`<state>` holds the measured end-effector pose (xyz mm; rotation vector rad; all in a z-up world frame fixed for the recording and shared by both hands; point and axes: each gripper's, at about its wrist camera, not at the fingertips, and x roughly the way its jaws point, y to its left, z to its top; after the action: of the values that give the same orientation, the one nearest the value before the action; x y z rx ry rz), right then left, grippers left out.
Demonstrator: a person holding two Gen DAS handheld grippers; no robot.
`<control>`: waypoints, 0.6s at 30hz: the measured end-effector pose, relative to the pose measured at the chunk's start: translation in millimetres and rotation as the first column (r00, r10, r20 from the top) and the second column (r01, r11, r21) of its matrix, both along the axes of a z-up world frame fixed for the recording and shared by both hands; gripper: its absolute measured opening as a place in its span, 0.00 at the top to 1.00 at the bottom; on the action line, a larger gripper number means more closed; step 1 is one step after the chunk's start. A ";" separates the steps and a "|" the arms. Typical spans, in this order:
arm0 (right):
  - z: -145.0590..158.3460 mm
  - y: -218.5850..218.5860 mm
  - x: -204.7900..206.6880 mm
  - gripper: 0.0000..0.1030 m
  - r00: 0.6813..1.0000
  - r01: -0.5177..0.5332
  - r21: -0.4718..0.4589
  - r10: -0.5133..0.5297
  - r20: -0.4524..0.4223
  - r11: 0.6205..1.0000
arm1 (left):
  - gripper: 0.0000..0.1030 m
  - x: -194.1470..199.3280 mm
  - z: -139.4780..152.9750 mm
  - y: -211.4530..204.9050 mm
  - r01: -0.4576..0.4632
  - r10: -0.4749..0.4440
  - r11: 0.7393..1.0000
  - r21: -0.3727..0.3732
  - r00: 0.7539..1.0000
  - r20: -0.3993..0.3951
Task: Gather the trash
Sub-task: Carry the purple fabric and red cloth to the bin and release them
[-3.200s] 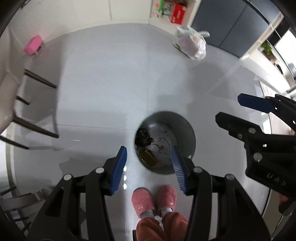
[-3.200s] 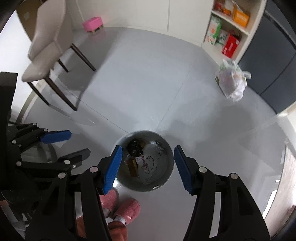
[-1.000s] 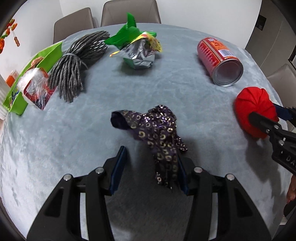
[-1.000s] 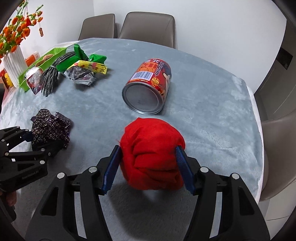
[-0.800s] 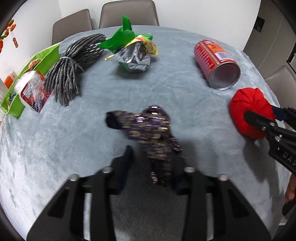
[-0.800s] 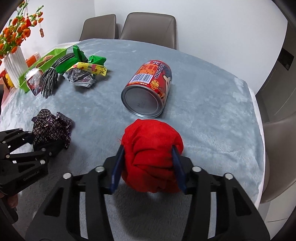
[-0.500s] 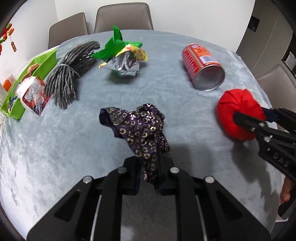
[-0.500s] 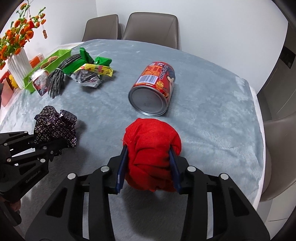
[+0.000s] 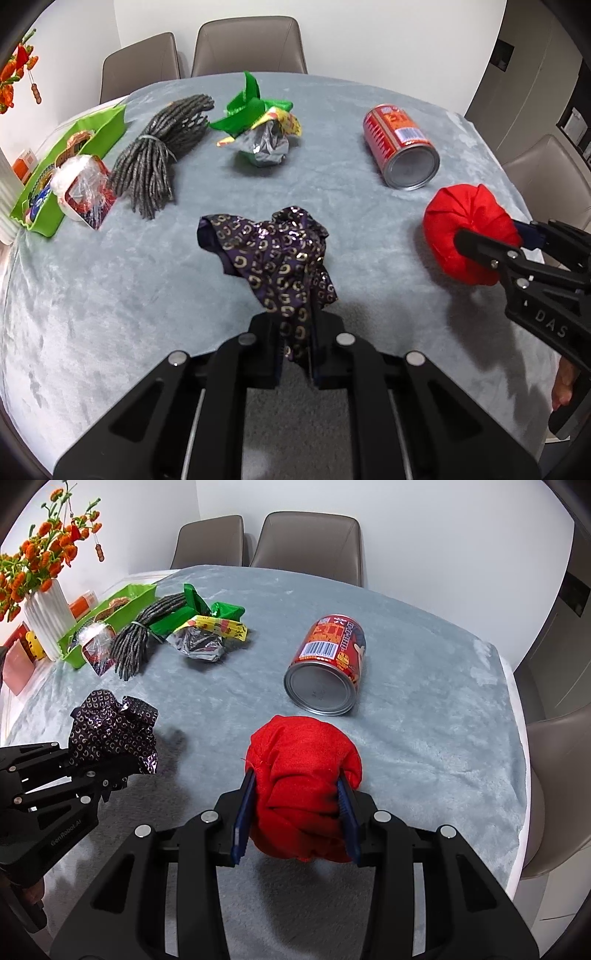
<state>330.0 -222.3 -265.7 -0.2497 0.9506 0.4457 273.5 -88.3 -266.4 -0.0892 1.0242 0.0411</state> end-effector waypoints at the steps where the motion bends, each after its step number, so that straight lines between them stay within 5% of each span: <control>1: 1.7 0.2 -1.2 0.62 1.000 0.001 0.001 -0.001 0.002 1.000 | 0.89 -1.8 2.6 -0.5 0.004 -0.004 1.000 -0.003 1.000 0.002; 12: 28.7 -15.2 -36.6 0.62 0.993 0.110 0.012 -0.111 0.032 0.994 | 0.89 -22.0 27.1 -20.0 0.136 -0.136 0.991 0.003 0.990 0.031; 18: 39.9 -42.6 -73.9 0.62 0.966 0.252 0.025 -0.253 0.045 0.967 | 0.89 -41.5 37.2 -56.4 0.317 -0.318 0.948 0.015 0.948 0.030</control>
<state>256.1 -264.9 -225.8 -0.1186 0.9170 0.2133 232.0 -144.6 -229.2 0.0851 0.9954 -0.2487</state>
